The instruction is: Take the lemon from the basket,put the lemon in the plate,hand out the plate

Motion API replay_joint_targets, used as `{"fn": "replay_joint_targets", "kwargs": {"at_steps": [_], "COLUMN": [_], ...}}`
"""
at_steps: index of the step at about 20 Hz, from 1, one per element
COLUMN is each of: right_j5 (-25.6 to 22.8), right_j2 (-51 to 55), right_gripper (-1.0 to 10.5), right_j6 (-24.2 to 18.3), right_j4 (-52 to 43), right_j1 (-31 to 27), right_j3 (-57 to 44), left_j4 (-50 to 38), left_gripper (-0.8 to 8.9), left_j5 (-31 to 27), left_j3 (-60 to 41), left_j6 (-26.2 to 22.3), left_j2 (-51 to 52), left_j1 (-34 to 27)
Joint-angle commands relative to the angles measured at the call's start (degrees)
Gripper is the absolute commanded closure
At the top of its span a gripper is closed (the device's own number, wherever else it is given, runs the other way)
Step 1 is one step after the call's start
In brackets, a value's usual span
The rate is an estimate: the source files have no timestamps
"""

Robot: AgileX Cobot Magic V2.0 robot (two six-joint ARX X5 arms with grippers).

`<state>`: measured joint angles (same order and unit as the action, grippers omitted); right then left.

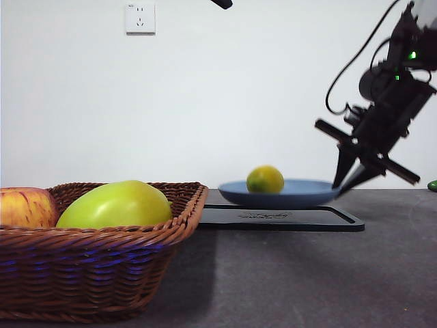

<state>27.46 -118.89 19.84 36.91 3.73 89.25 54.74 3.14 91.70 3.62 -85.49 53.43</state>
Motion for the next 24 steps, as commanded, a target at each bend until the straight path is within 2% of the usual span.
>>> {"fn": "replay_joint_targets", "kwargs": {"at_steps": [1,3,5,6,9,10,12,16,20,22,24], "right_j5": [0.52,0.09,-3.69,-3.78,-3.54,-3.45,-3.39,-3.45,-3.50,-3.74,-4.50], "right_j2": [-2.25,-2.64,-2.64,-2.64,-2.43,-1.77,0.87,11.76,24.35,30.03,34.60], "right_gripper": [9.4,9.4,9.2,8.9,7.1,6.9,6.9,6.9,8.7,9.5,9.4], "right_j6": [0.70,0.55,-0.72,-1.77,-3.83,-4.55,-5.42,-9.60,-14.12,-15.63,-17.75], "right_j4": [-0.17,0.46,0.96,1.18,1.40,2.23,4.11,9.22,16.17,20.90,24.87], "right_j1": [-0.37,-0.74,-0.72,-0.72,-0.81,-1.07,-1.27,-1.46,-1.03,-0.44,0.72], "right_j3": [1.46,1.46,1.46,1.46,1.64,1.81,2.05,2.05,2.05,2.05,2.03], "left_j4": [-0.70,-0.96,-1.49,-1.64,-2.29,-2.69,-3.41,-4.31,-4.87,-4.66,-3.80], "left_gripper": [4.12,4.12,4.12,4.12,4.13,4.13,4.22,5.97,8.10,8.08,8.08], "left_j5": [-0.04,-0.11,-0.11,-0.11,-0.17,-0.22,-0.76,-4.79,-4.63,-4.55,-4.50], "left_j3": [1.36,1.36,1.36,1.36,1.36,1.36,1.36,1.36,1.36,1.36,1.36], "left_j6": [-0.24,-0.24,-0.24,-0.24,-0.50,-0.72,-1.53,-6.36,-11.43,-12.83,-12.87], "left_j2": [-0.85,-0.85,-0.87,-0.87,-0.87,-0.87,-0.87,-0.87,-0.87,-0.87,-0.87], "left_j1": [0.76,0.76,0.76,0.76,0.76,0.68,0.31,-1.51,-5.55,-8.48,-11.74]}}
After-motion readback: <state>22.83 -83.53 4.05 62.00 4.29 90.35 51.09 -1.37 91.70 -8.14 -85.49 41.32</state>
